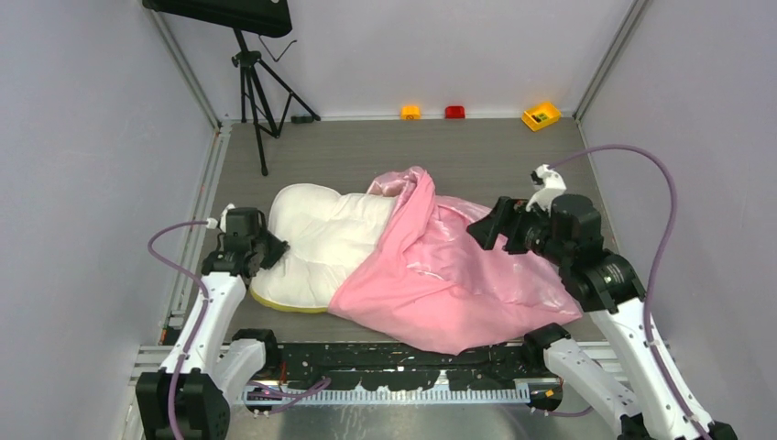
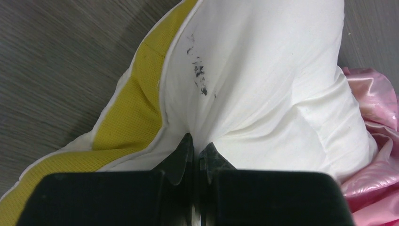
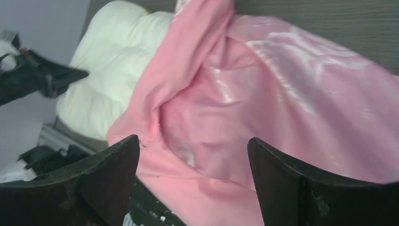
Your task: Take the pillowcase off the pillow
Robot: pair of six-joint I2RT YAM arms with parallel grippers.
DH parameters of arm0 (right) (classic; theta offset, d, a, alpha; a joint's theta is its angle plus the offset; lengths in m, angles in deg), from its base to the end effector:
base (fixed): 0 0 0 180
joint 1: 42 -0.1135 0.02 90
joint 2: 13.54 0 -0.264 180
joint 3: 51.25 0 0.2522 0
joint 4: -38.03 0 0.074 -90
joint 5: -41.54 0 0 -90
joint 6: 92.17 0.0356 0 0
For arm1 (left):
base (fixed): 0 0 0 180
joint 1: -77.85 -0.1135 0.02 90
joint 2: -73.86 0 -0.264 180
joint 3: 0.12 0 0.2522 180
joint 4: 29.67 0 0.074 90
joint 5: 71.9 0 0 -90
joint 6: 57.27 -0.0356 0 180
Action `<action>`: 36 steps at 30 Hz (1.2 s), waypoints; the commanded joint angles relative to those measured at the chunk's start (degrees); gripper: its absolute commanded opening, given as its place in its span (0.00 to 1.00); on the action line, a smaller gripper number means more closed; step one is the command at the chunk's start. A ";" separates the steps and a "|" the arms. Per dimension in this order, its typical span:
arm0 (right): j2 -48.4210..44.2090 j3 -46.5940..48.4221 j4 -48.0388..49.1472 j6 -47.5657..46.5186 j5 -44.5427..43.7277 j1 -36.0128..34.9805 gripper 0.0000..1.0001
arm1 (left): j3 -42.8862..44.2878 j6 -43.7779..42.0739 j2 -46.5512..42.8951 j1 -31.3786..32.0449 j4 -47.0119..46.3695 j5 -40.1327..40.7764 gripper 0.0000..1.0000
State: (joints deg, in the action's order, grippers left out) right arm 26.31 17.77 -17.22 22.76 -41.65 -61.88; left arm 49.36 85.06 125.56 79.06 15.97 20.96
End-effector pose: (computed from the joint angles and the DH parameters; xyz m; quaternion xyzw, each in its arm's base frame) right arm 0.1262 0.0501 0.3575 0.0059 0.8475 0.2480 0.4693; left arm 0.1819 -0.0021 0.2297 -0.4106 0.8377 -0.1411 0.3314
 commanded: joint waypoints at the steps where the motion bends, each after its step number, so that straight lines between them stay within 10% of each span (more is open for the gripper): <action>1: 7.76 -0.97 3.62 -1.02 22.21 -0.41 0.89 | -0.37 1.57 0.42 0.08 -7.50 -7.18 0.00; 15: 26.88 1.04 -3.67 0.11 -12.28 -20.34 0.83 | -0.55 1.72 1.43 0.05 -9.00 -9.79 0.00; 21: 31.93 0.71 -5.65 -2.52 -12.24 -26.49 0.84 | -0.76 1.19 1.25 0.06 -8.91 -8.70 0.00; 24: 31.87 0.45 -5.62 -1.76 -15.80 -28.68 0.60 | -0.90 1.19 1.60 0.04 -8.81 -8.73 0.00; 27: 30.94 1.32 -6.96 0.86 -25.43 -28.72 0.06 | -0.83 1.19 1.59 0.07 -8.26 -8.21 0.00; 36: 23.33 1.33 -15.04 15.17 -67.32 -28.64 0.00 | 1.38 -1.93 -1.88 0.06 -3.79 -0.94 0.00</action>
State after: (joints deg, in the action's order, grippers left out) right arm 54.51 17.71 -26.67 29.18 -83.70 -90.80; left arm 48.18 84.78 126.89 79.35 12.36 14.68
